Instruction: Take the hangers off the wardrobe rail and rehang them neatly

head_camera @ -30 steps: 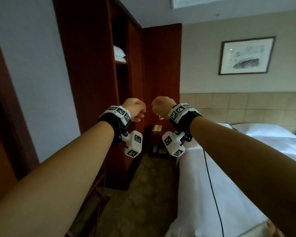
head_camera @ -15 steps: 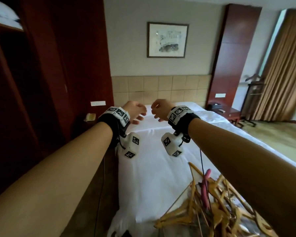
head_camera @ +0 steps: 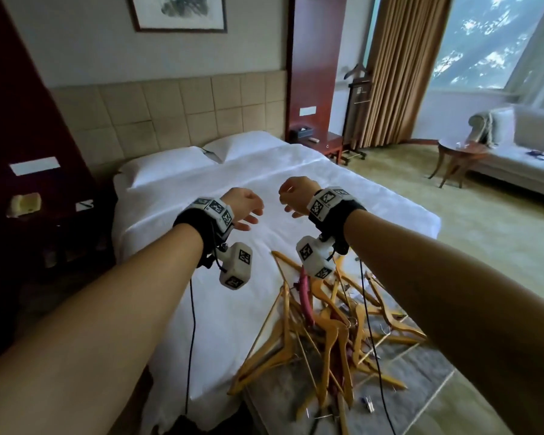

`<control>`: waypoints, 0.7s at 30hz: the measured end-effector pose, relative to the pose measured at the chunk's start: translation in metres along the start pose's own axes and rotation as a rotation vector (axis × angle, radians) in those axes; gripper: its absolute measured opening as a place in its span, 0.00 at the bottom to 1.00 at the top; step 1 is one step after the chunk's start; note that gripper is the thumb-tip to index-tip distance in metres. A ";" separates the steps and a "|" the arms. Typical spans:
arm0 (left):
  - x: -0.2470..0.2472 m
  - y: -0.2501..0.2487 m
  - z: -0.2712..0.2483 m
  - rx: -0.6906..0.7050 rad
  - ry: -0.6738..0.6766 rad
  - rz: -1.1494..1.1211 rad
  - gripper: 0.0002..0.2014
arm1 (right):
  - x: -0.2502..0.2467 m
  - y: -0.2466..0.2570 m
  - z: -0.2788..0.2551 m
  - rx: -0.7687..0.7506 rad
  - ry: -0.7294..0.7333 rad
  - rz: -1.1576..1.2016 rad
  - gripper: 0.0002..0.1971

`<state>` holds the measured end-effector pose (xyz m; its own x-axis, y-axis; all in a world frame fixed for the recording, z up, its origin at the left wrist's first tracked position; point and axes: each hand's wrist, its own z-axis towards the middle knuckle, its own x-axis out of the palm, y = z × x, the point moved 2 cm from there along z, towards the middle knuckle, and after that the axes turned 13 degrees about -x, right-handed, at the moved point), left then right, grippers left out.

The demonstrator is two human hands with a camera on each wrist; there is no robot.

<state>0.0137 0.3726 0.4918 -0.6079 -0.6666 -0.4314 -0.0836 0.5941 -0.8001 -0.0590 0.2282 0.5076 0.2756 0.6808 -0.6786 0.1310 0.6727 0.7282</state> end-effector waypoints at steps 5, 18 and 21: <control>0.067 -0.005 0.042 -0.030 0.073 -0.001 0.08 | -0.025 -0.084 0.001 0.089 0.002 0.020 0.06; 0.262 -0.010 0.107 -0.281 0.028 -0.067 0.04 | -0.100 -0.317 -0.008 0.197 0.210 0.082 0.04; 0.298 0.000 0.111 -0.370 0.029 -0.096 0.06 | -0.104 -0.355 -0.017 0.231 0.260 0.087 0.08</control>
<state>-0.0794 0.1242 0.3165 -0.6050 -0.7172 -0.3458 -0.4175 0.6555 -0.6293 -0.1506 -0.0764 0.3175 0.0472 0.8035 -0.5934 0.3380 0.5462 0.7664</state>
